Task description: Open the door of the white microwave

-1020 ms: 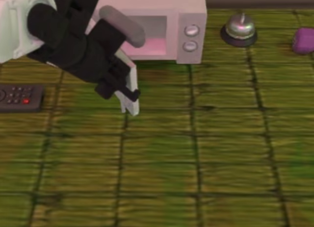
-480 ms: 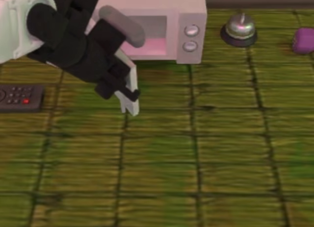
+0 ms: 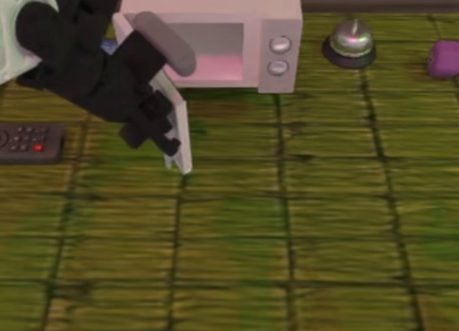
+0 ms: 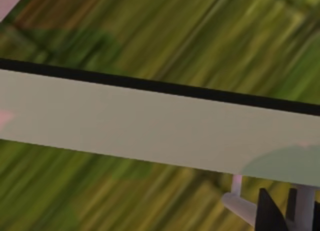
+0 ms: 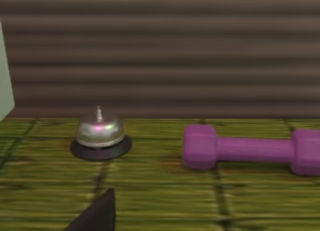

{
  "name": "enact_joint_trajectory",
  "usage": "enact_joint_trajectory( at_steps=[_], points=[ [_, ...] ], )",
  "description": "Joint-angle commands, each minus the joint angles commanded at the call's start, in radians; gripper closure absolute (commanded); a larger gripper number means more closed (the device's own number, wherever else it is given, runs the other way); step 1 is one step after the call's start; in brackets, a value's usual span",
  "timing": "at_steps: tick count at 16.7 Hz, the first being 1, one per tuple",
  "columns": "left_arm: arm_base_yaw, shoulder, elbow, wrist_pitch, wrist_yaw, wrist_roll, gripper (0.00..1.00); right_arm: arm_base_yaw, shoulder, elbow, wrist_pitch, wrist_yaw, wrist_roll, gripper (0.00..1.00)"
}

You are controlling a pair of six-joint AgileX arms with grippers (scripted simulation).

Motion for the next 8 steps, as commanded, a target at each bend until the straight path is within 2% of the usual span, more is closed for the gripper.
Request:
enact_joint_trajectory(
  at_steps=[8],
  points=[
    [0.01, -0.004, -0.004, -0.005, 0.011, 0.023, 1.0, 0.0, 0.0, 0.0, 0.0, 0.0, 0.0, 0.0]
  ],
)
